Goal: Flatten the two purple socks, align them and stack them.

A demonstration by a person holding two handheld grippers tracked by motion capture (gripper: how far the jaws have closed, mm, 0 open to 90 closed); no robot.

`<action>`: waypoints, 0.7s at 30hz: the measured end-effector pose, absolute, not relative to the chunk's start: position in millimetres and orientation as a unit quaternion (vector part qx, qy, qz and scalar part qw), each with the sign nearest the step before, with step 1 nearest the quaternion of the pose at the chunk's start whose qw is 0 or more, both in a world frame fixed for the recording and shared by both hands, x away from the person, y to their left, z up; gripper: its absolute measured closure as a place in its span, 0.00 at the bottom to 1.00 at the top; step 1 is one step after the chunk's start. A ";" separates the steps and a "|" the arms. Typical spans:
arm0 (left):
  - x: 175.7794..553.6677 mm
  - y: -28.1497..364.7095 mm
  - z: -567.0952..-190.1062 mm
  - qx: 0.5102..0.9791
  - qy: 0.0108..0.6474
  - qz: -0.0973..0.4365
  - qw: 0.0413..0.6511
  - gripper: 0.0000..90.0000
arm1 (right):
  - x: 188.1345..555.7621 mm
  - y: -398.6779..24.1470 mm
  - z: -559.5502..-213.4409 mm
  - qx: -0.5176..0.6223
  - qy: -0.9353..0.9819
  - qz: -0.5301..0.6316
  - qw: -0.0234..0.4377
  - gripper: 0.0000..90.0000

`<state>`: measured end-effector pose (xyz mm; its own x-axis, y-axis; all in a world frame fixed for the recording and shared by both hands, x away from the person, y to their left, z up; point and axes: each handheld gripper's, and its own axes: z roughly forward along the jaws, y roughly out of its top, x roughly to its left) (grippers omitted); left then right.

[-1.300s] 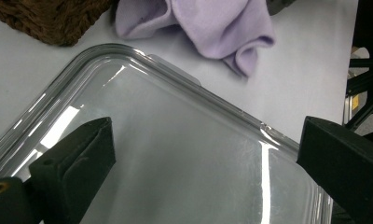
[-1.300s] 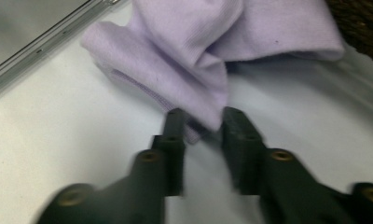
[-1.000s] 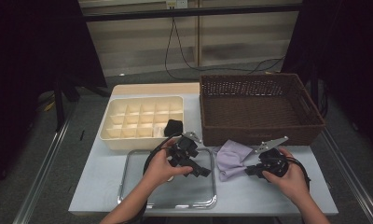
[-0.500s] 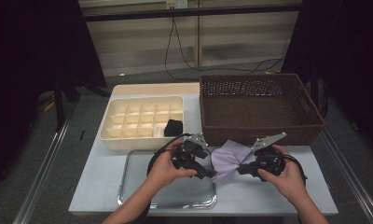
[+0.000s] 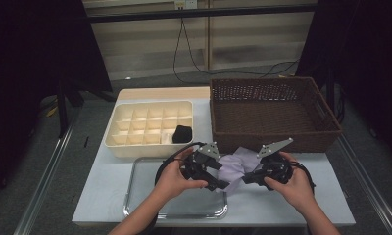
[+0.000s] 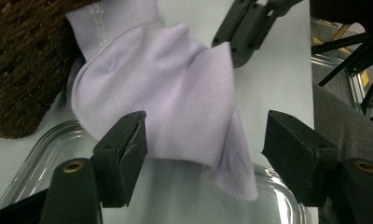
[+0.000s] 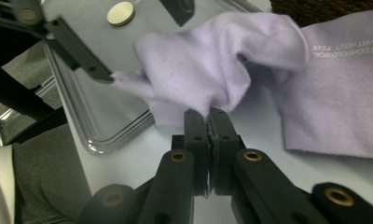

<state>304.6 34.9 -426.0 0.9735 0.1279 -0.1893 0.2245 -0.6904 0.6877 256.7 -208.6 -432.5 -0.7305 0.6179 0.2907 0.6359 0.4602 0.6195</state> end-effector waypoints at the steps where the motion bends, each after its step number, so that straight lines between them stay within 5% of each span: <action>1: 304.6 35.5 -425.2 0.919 0.092 -0.062 0.378 0.35 | 257.5 -208.1 -432.9 -0.367 -0.854 -0.368 0.012 0.98; 9: 300.8 29.1 -432.6 0.927 0.076 -0.069 0.361 0.49 | 256.7 -200.7 -431.5 -0.355 -0.856 -0.375 0.022 0.98; 17: 299.1 25.6 -439.0 0.925 0.081 -0.078 0.362 0.43 | 256.6 -192.3 -431.7 -0.352 -0.854 -0.381 0.026 0.98; 21: 298.0 23.4 -442.7 0.931 0.087 -0.071 0.346 0.51 | 256.7 -189.1 -430.5 -0.350 -0.851 -0.390 0.026 0.98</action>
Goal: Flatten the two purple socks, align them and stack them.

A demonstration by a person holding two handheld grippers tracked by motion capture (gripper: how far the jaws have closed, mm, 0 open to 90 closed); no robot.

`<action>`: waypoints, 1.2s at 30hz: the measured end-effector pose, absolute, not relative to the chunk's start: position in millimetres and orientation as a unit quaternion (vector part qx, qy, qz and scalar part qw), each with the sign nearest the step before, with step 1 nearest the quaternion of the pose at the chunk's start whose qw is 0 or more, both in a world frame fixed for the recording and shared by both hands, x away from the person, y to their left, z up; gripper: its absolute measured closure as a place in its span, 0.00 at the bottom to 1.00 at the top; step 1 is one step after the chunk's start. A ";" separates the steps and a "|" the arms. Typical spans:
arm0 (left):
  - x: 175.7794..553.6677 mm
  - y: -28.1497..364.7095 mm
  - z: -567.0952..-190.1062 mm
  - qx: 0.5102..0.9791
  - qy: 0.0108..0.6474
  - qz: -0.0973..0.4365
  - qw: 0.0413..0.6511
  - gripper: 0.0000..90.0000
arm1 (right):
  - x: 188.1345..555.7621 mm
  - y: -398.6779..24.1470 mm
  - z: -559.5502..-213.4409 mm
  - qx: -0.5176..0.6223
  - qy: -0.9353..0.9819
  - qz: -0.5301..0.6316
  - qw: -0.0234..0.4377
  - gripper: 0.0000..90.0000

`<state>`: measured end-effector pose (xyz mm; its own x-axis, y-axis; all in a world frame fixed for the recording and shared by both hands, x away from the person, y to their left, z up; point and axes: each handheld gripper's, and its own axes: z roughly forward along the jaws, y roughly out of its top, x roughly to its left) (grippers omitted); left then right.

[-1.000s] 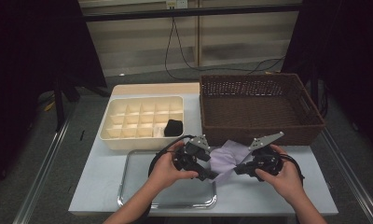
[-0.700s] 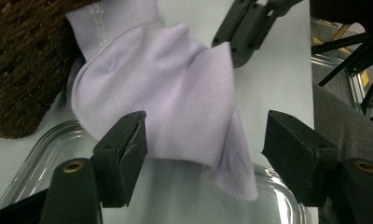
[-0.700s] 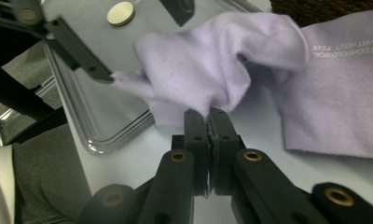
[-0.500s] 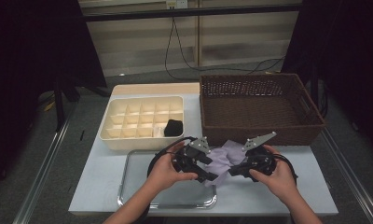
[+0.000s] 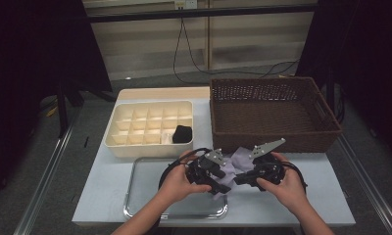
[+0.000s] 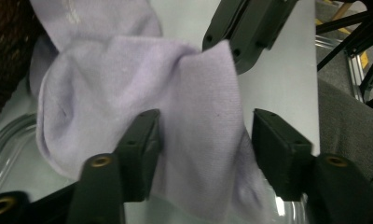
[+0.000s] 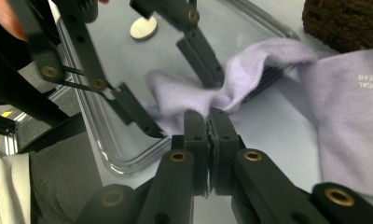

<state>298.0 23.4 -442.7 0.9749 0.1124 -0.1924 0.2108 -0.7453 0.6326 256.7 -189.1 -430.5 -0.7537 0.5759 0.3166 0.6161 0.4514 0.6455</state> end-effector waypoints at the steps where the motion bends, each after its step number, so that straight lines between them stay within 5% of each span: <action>1: 298.5 24.1 -442.7 0.935 0.084 -0.073 0.336 0.59 | 256.8 -189.0 -430.4 -0.350 -0.851 -0.391 0.026 0.98; 5: 297.5 28.8 -441.5 0.939 0.101 -0.065 0.321 0.84 | 258.3 -187.1 -430.1 -0.351 -0.850 -0.393 0.024 0.91; 7: 301.1 35.7 -440.5 0.933 0.130 -0.078 0.327 0.87 | 258.9 -186.2 -429.9 -0.351 -0.849 -0.394 0.023 0.85; 12: 308.7 50.7 -438.3 0.925 0.158 -0.084 0.335 0.88 | 263.8 -188.2 -432.4 -0.358 -0.848 -0.392 0.014 0.74; 36: 317.1 83.1 -423.6 0.902 0.215 -0.082 0.366 0.89 | 276.7 -175.1 -441.8 -0.344 -0.859 -0.380 -0.004 0.65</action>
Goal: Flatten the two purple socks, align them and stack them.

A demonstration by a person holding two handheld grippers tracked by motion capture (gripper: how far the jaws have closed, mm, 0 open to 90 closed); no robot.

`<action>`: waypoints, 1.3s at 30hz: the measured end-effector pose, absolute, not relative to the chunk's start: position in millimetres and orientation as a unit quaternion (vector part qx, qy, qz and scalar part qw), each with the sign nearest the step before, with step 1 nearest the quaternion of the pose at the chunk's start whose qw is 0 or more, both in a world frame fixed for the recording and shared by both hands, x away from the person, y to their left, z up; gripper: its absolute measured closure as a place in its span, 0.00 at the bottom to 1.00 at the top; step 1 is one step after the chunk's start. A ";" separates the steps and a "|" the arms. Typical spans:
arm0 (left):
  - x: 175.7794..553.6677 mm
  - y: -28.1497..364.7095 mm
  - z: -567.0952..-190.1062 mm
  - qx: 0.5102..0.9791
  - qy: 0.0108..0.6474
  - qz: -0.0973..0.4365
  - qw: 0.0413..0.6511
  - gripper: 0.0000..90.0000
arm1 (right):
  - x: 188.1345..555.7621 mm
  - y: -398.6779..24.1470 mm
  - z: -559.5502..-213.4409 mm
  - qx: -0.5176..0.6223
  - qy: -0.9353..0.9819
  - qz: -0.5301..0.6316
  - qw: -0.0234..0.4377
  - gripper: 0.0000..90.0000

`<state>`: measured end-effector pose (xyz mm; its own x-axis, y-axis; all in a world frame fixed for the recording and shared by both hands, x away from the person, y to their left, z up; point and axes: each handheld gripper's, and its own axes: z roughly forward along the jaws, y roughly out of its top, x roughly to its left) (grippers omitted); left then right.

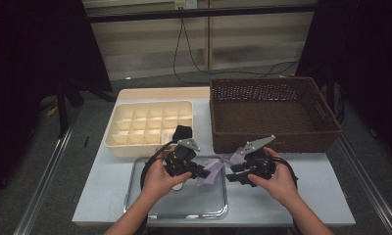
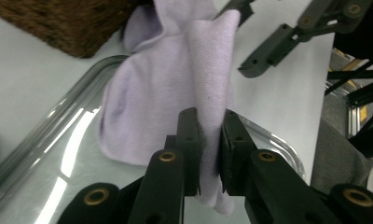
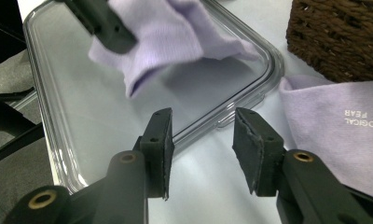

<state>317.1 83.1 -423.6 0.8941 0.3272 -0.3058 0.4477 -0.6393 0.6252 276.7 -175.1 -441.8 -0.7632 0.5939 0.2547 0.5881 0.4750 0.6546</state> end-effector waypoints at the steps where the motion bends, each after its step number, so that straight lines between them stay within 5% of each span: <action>1: 317.8 84.3 -424.0 0.902 0.221 -0.077 0.364 0.89 | 276.7 -175.3 -441.9 0.344 0.859 0.380 0.004 0.65; 18: 338.0 97.5 -447.8 0.896 0.269 -0.066 0.348 0.82 | 276.3 -174.4 -447.4 0.344 0.861 0.374 -0.007 0.63; 32: 337.9 77.2 -463.3 0.915 0.229 -0.031 0.331 0.49 | 275.2 -172.7 -449.2 0.343 0.864 0.369 -0.003 0.60; 35: 336.3 73.0 -462.1 0.926 0.202 -0.023 0.317 0.50 | 273.9 -172.2 -451.9 0.340 0.867 0.365 -0.003 0.60; 39: 328.8 65.0 -459.9 0.932 0.194 -0.034 0.305 0.65 | 271.8 -171.7 -453.4 0.344 0.866 0.363 -0.005 0.59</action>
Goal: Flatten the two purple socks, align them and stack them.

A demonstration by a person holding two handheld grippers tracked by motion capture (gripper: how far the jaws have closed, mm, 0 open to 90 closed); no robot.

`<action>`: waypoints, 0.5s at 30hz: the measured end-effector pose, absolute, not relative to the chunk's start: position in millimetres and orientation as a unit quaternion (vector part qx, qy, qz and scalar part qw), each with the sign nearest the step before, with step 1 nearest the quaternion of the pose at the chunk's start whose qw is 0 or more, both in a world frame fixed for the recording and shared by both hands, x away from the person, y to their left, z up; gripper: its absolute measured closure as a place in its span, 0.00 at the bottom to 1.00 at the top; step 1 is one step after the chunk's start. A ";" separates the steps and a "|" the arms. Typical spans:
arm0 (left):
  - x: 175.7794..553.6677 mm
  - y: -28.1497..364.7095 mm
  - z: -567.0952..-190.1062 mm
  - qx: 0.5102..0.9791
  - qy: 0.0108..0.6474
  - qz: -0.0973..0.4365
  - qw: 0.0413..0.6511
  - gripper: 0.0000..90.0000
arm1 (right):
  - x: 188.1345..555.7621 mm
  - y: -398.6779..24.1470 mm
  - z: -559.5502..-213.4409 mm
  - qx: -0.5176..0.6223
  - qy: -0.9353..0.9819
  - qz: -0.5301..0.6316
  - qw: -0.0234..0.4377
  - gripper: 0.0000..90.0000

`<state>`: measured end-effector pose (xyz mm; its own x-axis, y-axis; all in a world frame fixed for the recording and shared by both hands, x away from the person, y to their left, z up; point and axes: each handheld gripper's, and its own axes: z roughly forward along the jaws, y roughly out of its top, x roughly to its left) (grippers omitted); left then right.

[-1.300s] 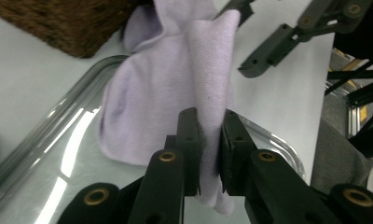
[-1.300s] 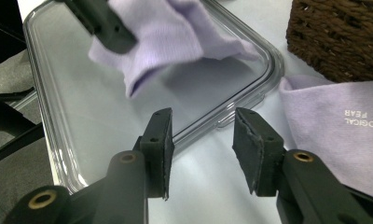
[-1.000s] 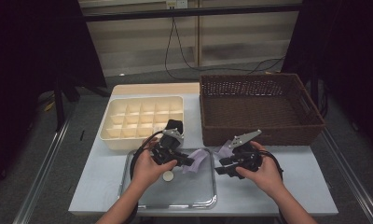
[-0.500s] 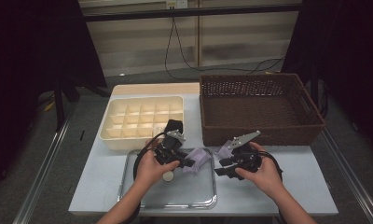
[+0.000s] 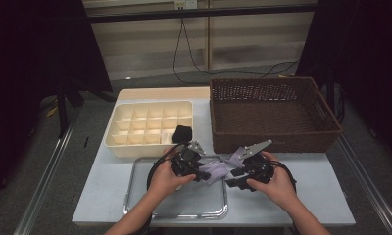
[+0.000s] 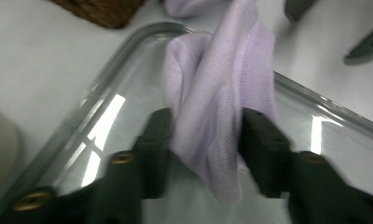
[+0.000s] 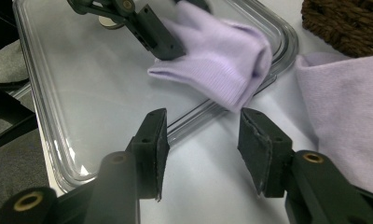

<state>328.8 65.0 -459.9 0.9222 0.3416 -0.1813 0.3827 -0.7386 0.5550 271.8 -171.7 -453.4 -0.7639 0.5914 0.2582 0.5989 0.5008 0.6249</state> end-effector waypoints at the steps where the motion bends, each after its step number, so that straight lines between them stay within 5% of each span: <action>1: 327.5 63.8 -459.5 0.932 0.196 -0.045 0.302 0.73 | 271.5 -172.1 -453.1 -0.344 -0.866 -0.363 0.005 0.59; 5: 325.7 61.7 -457.2 0.938 0.185 -0.055 0.289 0.84 | 270.2 -173.5 -452.3 -0.346 -0.865 -0.364 0.002 0.59; 15: 322.4 65.2 -449.9 0.914 0.215 -0.109 0.326 0.86 | 271.7 -179.1 -455.5 -0.353 -0.863 -0.362 -0.007 0.53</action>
<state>322.4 65.2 -449.9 0.8836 0.3220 -0.3399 0.4643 -0.6954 0.5484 271.7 -179.1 -455.5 -0.7514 0.6134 0.2432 0.6036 0.4900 0.6290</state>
